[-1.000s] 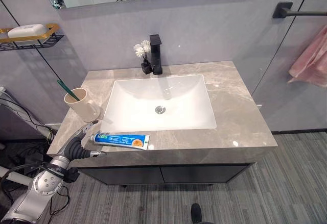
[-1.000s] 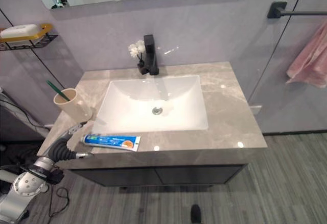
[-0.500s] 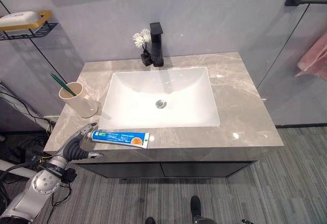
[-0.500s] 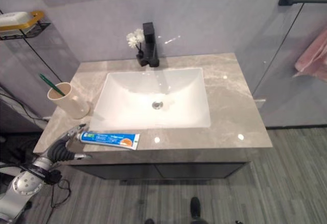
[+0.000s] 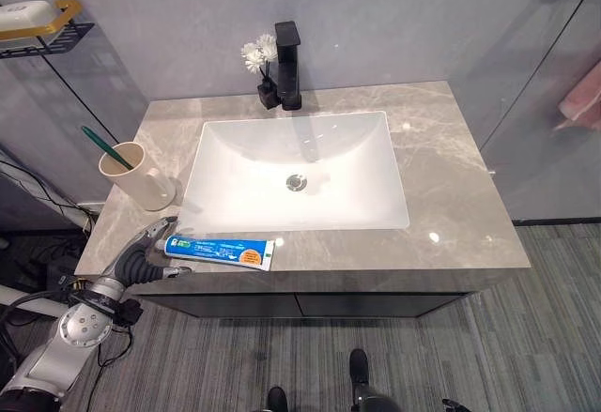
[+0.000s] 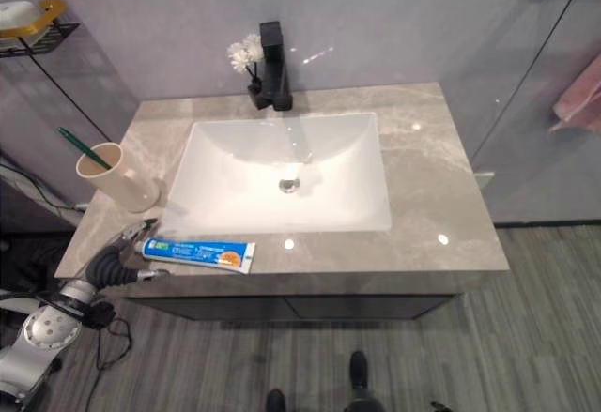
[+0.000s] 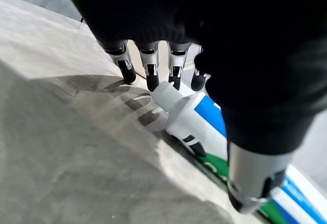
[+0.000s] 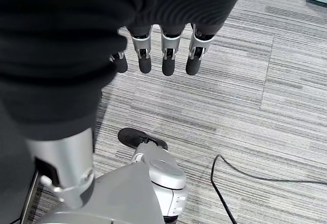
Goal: Put brush and paste in cup on sink, flatten towel.
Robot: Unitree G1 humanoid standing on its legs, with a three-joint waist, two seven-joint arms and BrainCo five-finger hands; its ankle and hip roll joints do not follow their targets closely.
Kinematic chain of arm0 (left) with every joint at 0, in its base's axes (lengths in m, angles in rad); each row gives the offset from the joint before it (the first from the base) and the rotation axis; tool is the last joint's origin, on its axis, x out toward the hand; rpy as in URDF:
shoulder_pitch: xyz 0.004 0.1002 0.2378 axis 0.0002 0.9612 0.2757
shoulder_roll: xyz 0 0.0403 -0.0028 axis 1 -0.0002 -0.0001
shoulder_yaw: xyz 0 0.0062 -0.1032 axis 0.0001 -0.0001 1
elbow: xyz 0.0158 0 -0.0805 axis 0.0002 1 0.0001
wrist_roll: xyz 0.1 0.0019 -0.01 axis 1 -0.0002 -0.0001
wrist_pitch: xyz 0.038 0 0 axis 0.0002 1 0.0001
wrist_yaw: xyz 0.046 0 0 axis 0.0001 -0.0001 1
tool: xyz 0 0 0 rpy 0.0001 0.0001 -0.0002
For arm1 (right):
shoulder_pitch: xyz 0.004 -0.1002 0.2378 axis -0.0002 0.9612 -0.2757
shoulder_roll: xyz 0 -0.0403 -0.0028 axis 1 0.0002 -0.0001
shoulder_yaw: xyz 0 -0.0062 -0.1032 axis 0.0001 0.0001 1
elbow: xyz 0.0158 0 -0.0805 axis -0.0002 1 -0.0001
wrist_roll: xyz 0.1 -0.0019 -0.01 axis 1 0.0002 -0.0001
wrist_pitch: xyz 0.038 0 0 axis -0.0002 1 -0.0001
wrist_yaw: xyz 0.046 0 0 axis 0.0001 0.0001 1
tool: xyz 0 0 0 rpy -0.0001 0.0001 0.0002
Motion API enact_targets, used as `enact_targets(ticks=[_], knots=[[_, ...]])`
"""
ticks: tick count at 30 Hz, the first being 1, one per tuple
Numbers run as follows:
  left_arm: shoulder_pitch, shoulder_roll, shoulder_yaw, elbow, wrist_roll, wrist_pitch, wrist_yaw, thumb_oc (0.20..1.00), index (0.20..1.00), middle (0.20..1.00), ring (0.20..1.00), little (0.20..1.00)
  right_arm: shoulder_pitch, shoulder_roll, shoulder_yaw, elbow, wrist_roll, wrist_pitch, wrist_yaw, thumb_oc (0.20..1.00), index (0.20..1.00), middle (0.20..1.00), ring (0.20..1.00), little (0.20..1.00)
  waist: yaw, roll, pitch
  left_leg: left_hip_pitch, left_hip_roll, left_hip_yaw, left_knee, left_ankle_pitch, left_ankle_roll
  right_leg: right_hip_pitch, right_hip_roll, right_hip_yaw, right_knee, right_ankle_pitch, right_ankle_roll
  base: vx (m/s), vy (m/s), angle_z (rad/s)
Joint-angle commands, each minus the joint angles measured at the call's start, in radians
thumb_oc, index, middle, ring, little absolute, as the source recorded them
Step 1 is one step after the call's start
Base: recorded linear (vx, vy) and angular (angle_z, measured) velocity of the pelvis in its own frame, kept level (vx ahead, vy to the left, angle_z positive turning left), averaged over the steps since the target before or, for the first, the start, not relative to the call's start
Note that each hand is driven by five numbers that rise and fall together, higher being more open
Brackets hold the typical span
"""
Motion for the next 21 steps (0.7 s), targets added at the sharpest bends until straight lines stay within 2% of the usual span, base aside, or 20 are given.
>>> enact_targets(ticks=[1,2,4,6,8,11,12,13,17,21], knots=[[-0.083,0.034,-0.007,-0.025,-0.019,-0.015,-0.002,0.796,0.796,0.796,0.796,0.796,-0.032,0.0,0.034,-0.004,0.018,-0.004,-0.004,1.0,1.0,1.0,1.0,1.0,-0.032,-0.026,0.016,-0.058,0.004,-0.047,0.009,0.063,-0.009,0.034,-0.095,0.019,0.007,0.027,0.122,0.05,-0.009,0.0],[-0.086,0.04,-0.022,-0.035,-0.012,-0.019,-0.007,0.699,0.699,0.699,0.699,0.699,-0.032,0.0,0.036,-0.002,0.017,-0.004,-0.003,1.0,1.0,1.0,1.0,1.0,-0.033,-0.028,0.018,-0.056,0.005,-0.047,0.009,0.062,-0.009,0.036,-0.095,0.02,0.007,0.025,0.121,0.04,-0.01,0.0],[-0.089,0.048,-0.037,-0.042,-0.005,-0.022,-0.011,0.624,0.624,0.624,0.624,0.624,-0.035,0.001,0.037,-0.001,0.019,-0.004,-0.003,1.0,1.0,1.0,1.0,1.0,-0.031,-0.028,0.019,-0.054,0.007,-0.047,0.009,0.062,-0.01,0.036,-0.094,0.02,0.007,0.023,0.12,0.02,-0.005,0.0],[-0.102,0.07,-0.075,-0.043,0.036,-0.029,-0.012,0.473,0.473,0.473,0.473,0.473,-0.038,0.001,0.043,-0.011,0.025,-0.008,-0.005,1.0,1.0,1.0,1.0,1.0,-0.034,-0.029,0.023,-0.054,0.009,-0.047,0.009,0.062,-0.011,0.033,-0.093,0.02,0.007,0.023,0.119,0.0,0.0,0.0],[-0.108,0.079,-0.096,-0.047,0.056,-0.03,-0.015,0.457,0.457,0.457,0.457,0.457,-0.039,0.001,0.041,-0.012,0.026,-0.008,-0.005,1.0,1.0,1.0,1.0,1.0,-0.034,-0.029,0.023,-0.054,0.01,-0.048,0.009,0.061,-0.012,0.033,-0.092,0.021,0.007,0.022,0.119,0.0,0.0,0.0],[-0.11,0.104,-0.16,-0.046,0.106,-0.042,-0.038,0.492,0.492,0.492,0.492,0.492,-0.041,-0.005,0.039,-0.013,0.031,-0.014,-0.011,1.0,1.0,1.0,1.0,1.0,-0.036,-0.029,0.019,-0.041,0.014,-0.044,0.009,0.055,-0.013,0.044,-0.088,0.024,0.007,0.013,0.118,0.03,-0.003,0.0],[-0.111,0.104,-0.161,-0.045,0.106,-0.042,-0.038,0.473,0.473,0.473,0.473,0.473,-0.041,-0.004,0.038,-0.013,0.031,-0.014,-0.011,1.0,1.0,1.0,1.0,1.0,-0.035,-0.029,0.02,-0.04,0.014,-0.043,0.009,0.055,-0.013,0.045,-0.088,0.024,0.007,0.013,0.118,0.05,-0.004,-0.01],[-0.112,0.121,-0.202,-0.053,0.134,-0.049,-0.056,0.385,0.385,0.385,0.385,0.385,-0.041,-0.006,0.037,-0.011,0.033,-0.017,-0.014,1.0,1.0,1.0,1.0,1.0,-0.035,-0.029,0.017,-0.025,0.016,-0.041,0.009,0.05,-0.012,0.057,-0.085,0.026,0.007,0.009,0.118,0.05,0.0,-0.01],[-0.121,0.134,-0.289,-0.036,0.185,-0.064,-0.088,0.297,0.297,0.297,0.297,0.297,-0.043,-0.006,0.034,0.007,0.027,-0.018,-0.024,1.0,1.0,1.0,1.0,1.0,-0.038,-0.029,0.003,0.011,0.02,-0.031,0.009,0.037,-0.011,0.085,-0.082,0.036,0.007,-0.002,0.119,0.05,0.0,-0.03],[-0.129,0.109,-0.344,-0.001,0.207,-0.065,-0.099,0.2,0.2,0.2,0.2,0.2,-0.043,-0.001,0.024,0.023,0.027,-0.015,-0.028,1.0,1.0,1.0,1.0,1.0,-0.036,-0.029,-0.01,0.046,0.023,-0.024,0.009,0.026,-0.011,0.114,-0.077,0.043,0.007,-0.011,0.118,0.04,-0.002,-0.04]])
